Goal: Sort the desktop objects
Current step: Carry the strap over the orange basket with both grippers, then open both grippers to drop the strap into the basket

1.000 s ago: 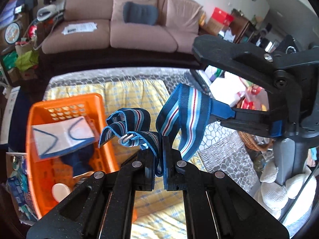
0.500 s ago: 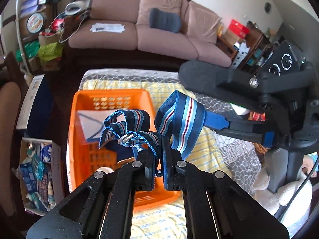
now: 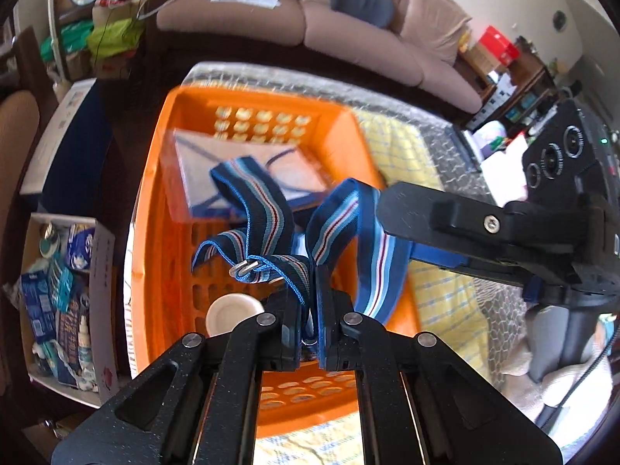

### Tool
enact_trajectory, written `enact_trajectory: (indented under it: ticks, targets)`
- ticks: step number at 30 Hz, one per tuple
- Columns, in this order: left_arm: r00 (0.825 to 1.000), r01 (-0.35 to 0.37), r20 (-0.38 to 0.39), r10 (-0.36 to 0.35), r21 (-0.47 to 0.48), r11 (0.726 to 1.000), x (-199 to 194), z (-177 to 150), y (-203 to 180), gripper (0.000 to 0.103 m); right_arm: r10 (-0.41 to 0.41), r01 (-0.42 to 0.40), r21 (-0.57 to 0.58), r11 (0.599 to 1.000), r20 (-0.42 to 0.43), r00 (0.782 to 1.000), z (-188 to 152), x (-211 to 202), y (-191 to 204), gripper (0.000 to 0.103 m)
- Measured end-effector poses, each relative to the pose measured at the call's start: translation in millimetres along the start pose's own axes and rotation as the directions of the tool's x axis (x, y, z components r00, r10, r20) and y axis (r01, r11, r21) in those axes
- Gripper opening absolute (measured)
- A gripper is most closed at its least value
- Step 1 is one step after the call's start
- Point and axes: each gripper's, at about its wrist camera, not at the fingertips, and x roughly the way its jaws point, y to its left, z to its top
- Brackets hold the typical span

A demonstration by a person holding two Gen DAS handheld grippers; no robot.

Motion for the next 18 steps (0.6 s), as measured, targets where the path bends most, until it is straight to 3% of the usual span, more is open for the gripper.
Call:
enact_trajectory:
  ticks: [5,10,11,12,13,15,18]
  targets:
    - [0.998,-0.028,-0.061,0.026,-0.031,0.999,30,-16,14,0.005,-0.086,0.087,0.019,0.996,-0.056,0.995,-3,21,-17,0.079]
    - [0.997,-0.051,-0.060,0.048,-0.035,0.998,26,-24,17,0.009,-0.127,0.127,0.015,0.992,-0.050,0.991,-4,19,-17,0.079]
    - [0.997,-0.052,-0.054,0.050,-0.042,0.998,21,-24,17,0.012,-0.134,0.135,0.005,0.991,-0.045,0.990,-4,15,-14,0.081]
    - [0.997,-0.054,-0.049,0.052,-0.050,0.997,17,-25,17,0.023,-0.141,0.141,-0.003,0.990,-0.041,0.989,-3,12,-12,0.081]
    - [0.997,-0.062,-0.042,0.060,-0.063,0.996,11,-25,18,0.041,-0.144,0.144,-0.012,0.989,-0.033,0.989,-3,6,-9,0.082]
    - [0.997,-0.077,-0.030,0.075,-0.080,0.994,2,-25,19,0.057,-0.149,0.148,-0.021,0.989,-0.020,0.989,-3,-1,-4,0.084]
    - [0.996,-0.084,-0.018,0.083,-0.077,0.993,-13,-26,15,0.057,-0.158,0.159,-0.033,0.987,0.006,0.987,-4,-18,2,0.087]
